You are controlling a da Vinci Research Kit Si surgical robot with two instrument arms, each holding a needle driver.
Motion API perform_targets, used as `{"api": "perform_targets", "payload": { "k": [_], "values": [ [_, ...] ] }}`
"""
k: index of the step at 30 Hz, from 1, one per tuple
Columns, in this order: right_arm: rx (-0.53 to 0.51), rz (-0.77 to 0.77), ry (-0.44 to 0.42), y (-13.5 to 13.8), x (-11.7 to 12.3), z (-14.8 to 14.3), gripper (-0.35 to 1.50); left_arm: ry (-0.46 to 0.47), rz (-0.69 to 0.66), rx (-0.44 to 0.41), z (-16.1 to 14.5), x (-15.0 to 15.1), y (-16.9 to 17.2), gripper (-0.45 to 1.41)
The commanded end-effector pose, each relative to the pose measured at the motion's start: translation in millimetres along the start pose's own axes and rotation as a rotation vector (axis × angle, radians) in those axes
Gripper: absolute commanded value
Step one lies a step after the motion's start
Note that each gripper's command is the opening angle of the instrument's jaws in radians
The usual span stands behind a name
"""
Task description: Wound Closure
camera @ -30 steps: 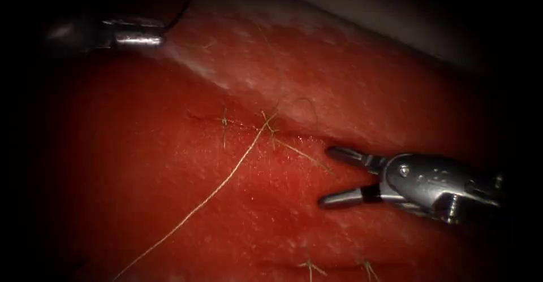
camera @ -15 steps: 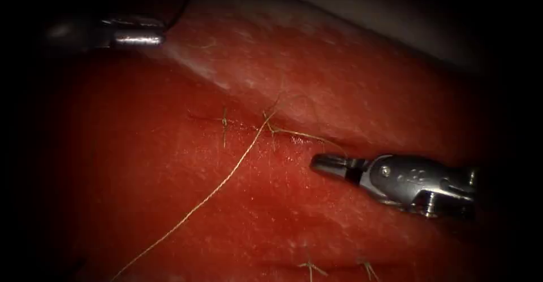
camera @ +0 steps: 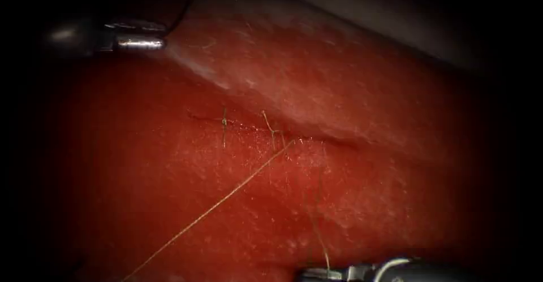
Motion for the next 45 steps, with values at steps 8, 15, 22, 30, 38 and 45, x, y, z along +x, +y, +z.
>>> {"api": "perform_targets", "payload": {
  "k": [8, 15, 22, 30, 38, 45],
  "values": [
    [0.028, 0.004, 0.036, -2.7, 5.3, 2.1, 0.59, -0.002, 0.001, -0.005, 0.6, -0.5, 0.1, -0.35],
    [-0.119, -0.056, 0.042, 4.6, 2.8, 1.4, 1.35, -0.01, -0.002, -0.012, 0.3, -0.8, -0.1, -0.35],
    [-0.201, -0.096, 0.023, 11.1, -0.9, 0.0, 1.4, -0.013, -0.01, -0.02, 0.2, -1.3, -0.2, -0.35],
    [-0.174, -0.1, 0.009, 10.3, -1.9, -4.2, 1.48, -0.018, -0.01, -0.025, -1.9, -1.9, -1.7, -0.35],
    [-0.177, -0.105, 0.05, 10.4, -2.7, -7.2, 1.45, -0.028, -0.032, 0.019, -6.4, -1.6, -4.2, -0.35],
    [-0.221, -0.098, 0.072, 12.4, -4.0, -7.8, 1.43, -0.041, -0.053, 0.062, -9.6, -1.9, -6.1, -0.35]
  ]
}}
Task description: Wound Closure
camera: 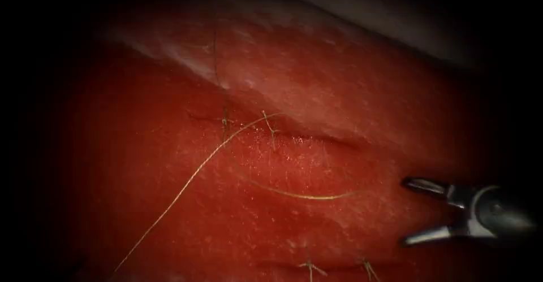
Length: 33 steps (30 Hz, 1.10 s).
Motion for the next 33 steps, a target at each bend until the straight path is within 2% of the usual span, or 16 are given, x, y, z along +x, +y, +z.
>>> {"api": "perform_targets", "payload": {
  "k": [1, 4, 7, 8, 13, 21, 25, 26, 28, 29, 30, 33],
  "values": [
    [-0.01, 0.002, 0.01, 0.8, -1.2, 1.6, 1.43, -0.006, -0.005, 0.009, 0.2, -0.5, -0.4, -0.35],
    [-0.016, -0.003, 0.017, 1.2, -2.3, 3.3, 1.43, -0.01, -0.01, 0.024, 0.0, -0.6, -0.6, -0.35],
    [-0.006, -0.012, 0.028, 1.1, -3.4, 6.7, 1.41, -0.013, -0.013, 0.034, 0.0, -0.6, -0.6, -0.35],
    [0.006, 0.001, 0.035, 0.9, -3.9, 8.5, 1.33, -0.013, -0.014, 0.035, 0.1, -0.6, -0.6, -0.35],
    [-0.016, 0.003, 0.043, 0.9, -5.2, 12.6, 1.31, -0.011, -0.013, 0.028, 0.6, -0.8, -0.3, -0.35],
    [-0.024, 0.004, 0.012, 2.1, -8.3, 15.0, 1.14, -0.011, -0.013, 0.028, 0.8, -0.7, -0.1, -0.35],
    [-0.021, 0.016, 0.013, 2.7, -9.2, 15.1, 1.03, -0.011, -0.013, 0.026, 0.9, -0.7, -0.1, -0.35],
    [-0.019, 0.022, 0.01, 2.7, -9.2, 15.0, 0.96, -0.011, -0.013, 0.026, 0.9, -0.7, -0.1, -0.35],
    [-0.015, 0.033, 0.005, 2.7, -9.2, 14.7, 0.52, -0.011, -0.013, 0.027, 1.0, -0.7, 0.0, -0.35],
    [0.001, 0.037, 0.001, 2.6, -9.3, 14.4, -0.15, -0.011, -0.013, 0.025, 1.0, -0.7, 0.0, -0.35],
    [0.014, 0.035, -0.003, 2.3, -9.4, 13.8, -0.35, -0.011, -0.013, 0.026, 1.1, -0.7, 0.0, -0.35],
    [0.032, 0.048, -0.003, 1.9, -9.0, 13.1, -0.35, -0.01, -0.013, 0.022, 1.5, -0.7, 0.3, -0.35]
  ]
}}
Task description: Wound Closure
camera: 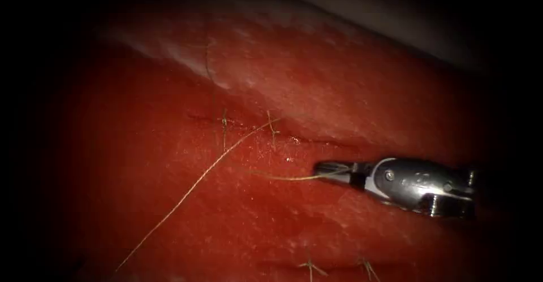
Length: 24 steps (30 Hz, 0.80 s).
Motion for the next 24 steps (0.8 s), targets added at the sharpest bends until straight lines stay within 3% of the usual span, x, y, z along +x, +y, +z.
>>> {"api": "perform_targets", "payload": {
  "k": [1, 6, 10, 14, 20, 22, 24],
  "values": [
    [0.009, 0.002, 0.002, -0.4, 0.3, 0.8, -0.35, 0.001, 0.001, -0.003, 0.9, -0.5, 0.2, -0.35],
    [0.069, 0.005, 0.009, -2.4, 2.1, 0.3, -0.35, 0.004, 0.007, -0.014, 1.9, -1.0, 0.7, -0.35],
    [0.122, 0.003, 0.013, -6.7, 4.7, -0.5, -0.35, 0.005, 0.009, -0.018, 2.3, -1.3, 0.9, -0.35],
    [0.204, -0.001, 0.002, -13.2, 8.6, -1.3, -0.35, 0.005, 0.01, -0.018, 2.3, -1.4, 0.8, -0.35],
    [0.299, -0.009, -0.026, -20.1, 13.3, -0.8, -0.35, 0.004, 0.011, -0.017, 2.4, -1.5, 0.9, -0.35],
    [0.349, -0.013, -0.024, -23.2, 16.6, -0.2, -0.35, 0.004, 0.011, -0.017, 2.4, -1.5, 0.9, -0.35],
    [0.374, -0.014, -0.022, -24.5, 18.3, 0.1, -0.35, 0.004, 0.011, -0.017, 2.4, -1.5, 0.9, -0.35]
  ]
}}
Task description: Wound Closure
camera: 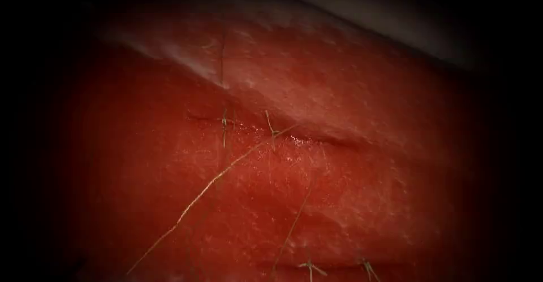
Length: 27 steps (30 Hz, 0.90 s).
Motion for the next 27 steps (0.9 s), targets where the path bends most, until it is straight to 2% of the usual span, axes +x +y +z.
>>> {"api": "perform_targets", "payload": {
  "k": [1, 2, 4, 5, 6, 8, 10, 13, 15, 18, 21, 24, 26, 27],
  "values": [
    [0.022, -0.005, 0.008, -0.9, 1.8, 1.6, -0.35, 0.001, 0.0, -0.001, 0.7, -0.5, 0.0, -0.35],
    [0.032, -0.012, 0.009, -1.0, 2.8, 1.9, -0.35, 0.001, 0.0, -0.001, 0.7, -0.5, 0.0, -0.35],
    [0.022, -0.025, 0.007, -0.5, 3.1, 1.8, -0.35, 0.001, 0.0, -0.001, 0.7, -0.5, 0.0, -0.35],
    [-0.037, -0.04, 0.001, 0.6, 2.8, 1.3, 0.62, 0.001, 0.0, -0.001, 0.7, -0.5, 0.0, -0.35],
    [-0.075, -0.048, -0.004, 1.2, 2.6, 1.1, 0.99, 0.001, 0.0, -0.001, 0.7, -0.5, 0.1, -0.35],
    [-0.168, -0.039, -0.016, 2.8, 1.8, 0.3, 1.36, 0.001, 0.001, -0.003, 0.8, -0.5, 0.1, -0.35],
    [-0.235, -0.026, -0.025, 4.5, 0.9, -0.8, 1.48, 0.002, 0.002, -0.005, 0.9, -0.6, 0.1, -0.35],
    [-0.275, -0.034, -0.036, 6.7, -0.4, -2.6, 1.48, 0.002, 0.003, -0.007, 1.1, -0.8, 0.3, -0.35],
    [-0.313, -0.028, -0.042, 9.2, -2.1, -4.7, 1.48, 0.002, 0.004, -0.009, 1.2, -0.8, 0.3, -0.35],
    [-0.335, -0.035, -0.05, 10.9, -3.2, -6.2, 1.48, 0.002, 0.004, -0.009, 1.2, -0.8, 0.3, -0.35],
    [-0.358, -0.053, -0.027, 13.4, -4.8, -8.1, 1.46, 0.002, 0.004, -0.009, 1.2, -0.9, 0.3, -0.35],
    [-0.375, -0.063, -0.011, 15.7, -6.6, -9.3, 1.46, 0.003, 0.005, -0.011, 1.3, -0.9, 0.4, -0.35],
    [-0.375, -0.065, -0.01, 16.7, -7.6, -9.2, 1.46, 0.003, 0.005, -0.01, 1.4, -1.0, 0.4, -0.35],
    [-0.364, -0.074, -0.005, 17.7, -8.8, -8.7, 1.45, 0.003, 0.006, -0.013, 1.5, -1.0, 0.4, -0.35]
  ]
}}
